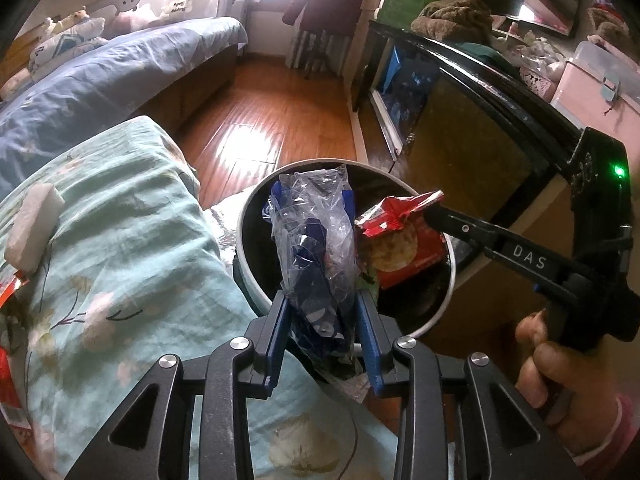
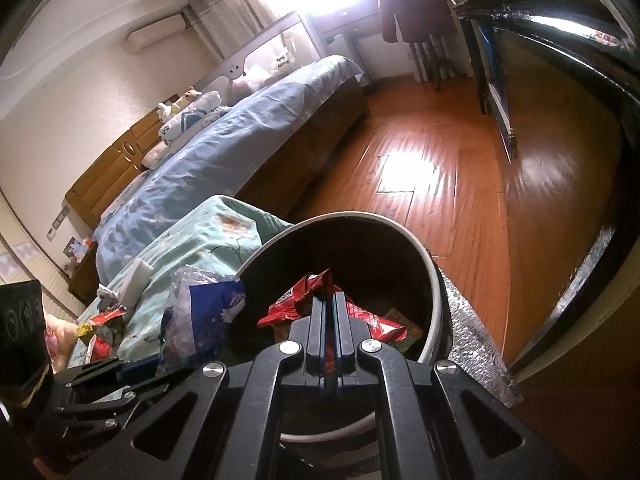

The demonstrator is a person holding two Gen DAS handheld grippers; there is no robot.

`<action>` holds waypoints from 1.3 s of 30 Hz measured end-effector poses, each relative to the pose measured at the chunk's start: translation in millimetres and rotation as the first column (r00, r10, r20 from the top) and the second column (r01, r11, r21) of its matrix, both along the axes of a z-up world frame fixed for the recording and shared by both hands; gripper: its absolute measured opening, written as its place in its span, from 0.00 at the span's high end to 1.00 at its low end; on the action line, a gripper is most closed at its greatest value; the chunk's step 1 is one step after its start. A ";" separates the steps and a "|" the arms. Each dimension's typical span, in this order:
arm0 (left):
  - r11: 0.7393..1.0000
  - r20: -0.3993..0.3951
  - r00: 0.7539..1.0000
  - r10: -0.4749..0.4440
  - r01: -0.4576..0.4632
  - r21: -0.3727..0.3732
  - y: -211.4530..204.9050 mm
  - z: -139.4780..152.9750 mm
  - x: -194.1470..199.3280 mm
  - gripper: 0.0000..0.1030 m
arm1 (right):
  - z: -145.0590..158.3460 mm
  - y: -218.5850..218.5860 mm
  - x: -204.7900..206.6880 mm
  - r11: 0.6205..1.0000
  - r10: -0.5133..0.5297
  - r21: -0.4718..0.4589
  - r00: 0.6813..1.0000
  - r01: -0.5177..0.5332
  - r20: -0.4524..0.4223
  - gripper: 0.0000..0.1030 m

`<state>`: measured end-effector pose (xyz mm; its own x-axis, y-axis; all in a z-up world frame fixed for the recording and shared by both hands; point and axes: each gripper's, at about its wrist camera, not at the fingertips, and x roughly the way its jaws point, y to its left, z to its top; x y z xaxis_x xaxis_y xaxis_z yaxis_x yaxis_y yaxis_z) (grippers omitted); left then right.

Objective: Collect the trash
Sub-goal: 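Open left tool over bin while right tool releases red snack bag, then move both open tools back over the bed toward the milk carton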

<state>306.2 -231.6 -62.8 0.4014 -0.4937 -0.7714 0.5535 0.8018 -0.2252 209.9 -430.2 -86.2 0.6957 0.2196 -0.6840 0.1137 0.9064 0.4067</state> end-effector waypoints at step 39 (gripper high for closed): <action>0.918 0.033 0.920 0.391 -0.387 -0.084 178.1 17.6 -109.0 0.33 | 17.0 112.3 -24.1 0.980 0.184 0.066 0.983 -0.185 0.021 0.20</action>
